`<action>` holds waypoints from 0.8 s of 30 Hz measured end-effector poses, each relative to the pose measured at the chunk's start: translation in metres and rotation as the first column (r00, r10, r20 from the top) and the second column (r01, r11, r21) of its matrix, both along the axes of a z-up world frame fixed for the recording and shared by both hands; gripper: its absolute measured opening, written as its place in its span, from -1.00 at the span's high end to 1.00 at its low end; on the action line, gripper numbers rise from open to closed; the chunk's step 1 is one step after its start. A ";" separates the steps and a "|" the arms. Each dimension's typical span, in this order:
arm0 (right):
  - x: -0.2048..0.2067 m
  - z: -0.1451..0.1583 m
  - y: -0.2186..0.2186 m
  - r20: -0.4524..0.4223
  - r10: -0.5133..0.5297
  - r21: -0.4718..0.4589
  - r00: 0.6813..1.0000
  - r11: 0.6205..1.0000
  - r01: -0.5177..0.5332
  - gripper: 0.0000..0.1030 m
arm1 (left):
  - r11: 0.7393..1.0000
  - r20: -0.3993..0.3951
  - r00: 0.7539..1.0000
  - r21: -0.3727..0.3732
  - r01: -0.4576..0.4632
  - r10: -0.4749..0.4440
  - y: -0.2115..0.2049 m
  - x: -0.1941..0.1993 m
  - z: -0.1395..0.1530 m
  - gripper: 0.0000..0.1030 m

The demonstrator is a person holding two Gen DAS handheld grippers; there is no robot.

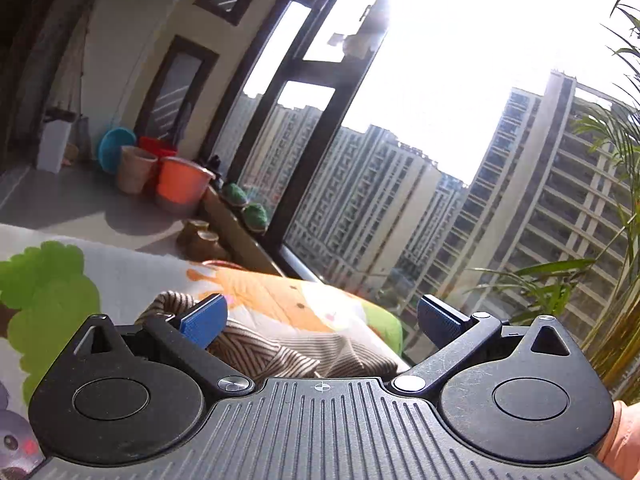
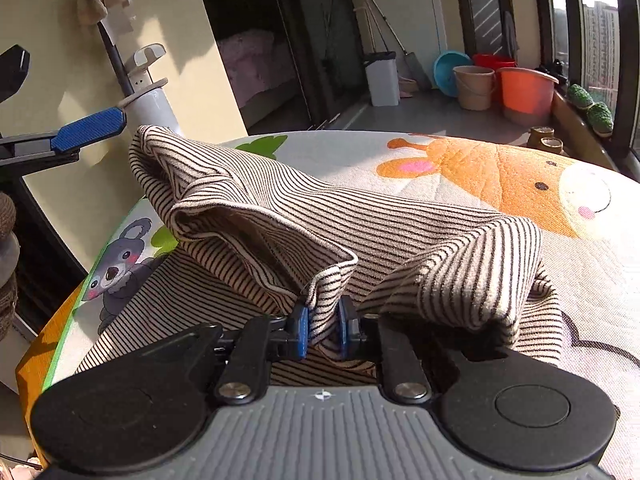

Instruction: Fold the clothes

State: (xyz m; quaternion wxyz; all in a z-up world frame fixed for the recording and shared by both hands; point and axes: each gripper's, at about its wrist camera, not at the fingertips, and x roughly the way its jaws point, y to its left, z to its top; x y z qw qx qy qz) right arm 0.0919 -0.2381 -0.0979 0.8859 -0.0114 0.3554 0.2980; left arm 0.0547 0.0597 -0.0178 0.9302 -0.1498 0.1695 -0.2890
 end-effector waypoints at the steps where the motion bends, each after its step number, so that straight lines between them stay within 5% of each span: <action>1: -0.003 0.000 0.000 0.005 -0.001 -0.006 1.000 1.000 0.001 0.73 | 1.000 0.011 1.000 0.026 -0.016 0.015 -0.008 0.007 0.002 -1.00; 3: -0.007 0.002 -0.006 0.000 -0.012 0.006 1.000 1.000 0.012 0.72 | 0.995 -0.036 0.999 0.090 -0.035 0.038 -0.025 0.024 -0.006 -0.97; 5: -0.010 0.006 -0.019 -0.011 -0.034 0.037 0.999 0.999 0.034 0.66 | 0.981 -0.109 0.990 0.182 -0.065 0.086 -0.032 0.038 -0.023 -0.65; 6: -0.011 0.009 -0.029 -0.009 -0.050 0.052 0.999 0.997 0.050 0.55 | 0.969 -0.141 0.983 0.233 -0.082 0.117 -0.031 0.041 -0.033 -0.30; 8: -0.015 0.015 -0.049 0.000 -0.085 0.084 0.996 0.993 0.085 0.47 | 0.963 -0.207 0.967 0.254 -0.090 0.146 -0.021 0.044 -0.052 -0.23; 10: -0.019 0.025 -0.066 0.020 -0.133 0.097 0.991 0.987 0.131 0.47 | 0.975 -0.273 0.952 0.205 -0.081 0.137 -0.001 0.046 -0.069 0.11; 15: -0.019 0.056 -0.095 0.097 -0.272 0.147 0.958 0.955 0.256 0.47 | 0.986 -0.300 0.948 0.153 -0.067 0.110 0.029 0.038 -0.073 0.15; 18: -0.011 0.065 -0.104 0.103 -0.283 0.216 0.954 0.942 0.256 0.43 | 0.992 -0.317 0.943 0.107 -0.070 0.101 0.035 0.030 -0.071 -0.06; 22: 0.015 0.025 -0.091 0.008 -0.258 0.081 0.966 0.963 0.257 0.38 | 0.991 -0.314 0.945 0.120 -0.061 0.096 0.032 0.023 -0.070 -0.20; 23: 0.020 0.011 -0.091 -0.014 -0.279 0.032 0.960 0.960 0.279 0.26 | 0.990 -0.312 0.946 0.133 -0.054 0.093 0.033 0.021 -0.069 -0.20; 24: 0.021 0.005 -0.096 -0.037 -0.295 0.043 0.955 0.954 0.296 -0.10 | 0.989 -0.316 0.944 0.138 -0.053 0.095 0.035 0.018 -0.064 -0.20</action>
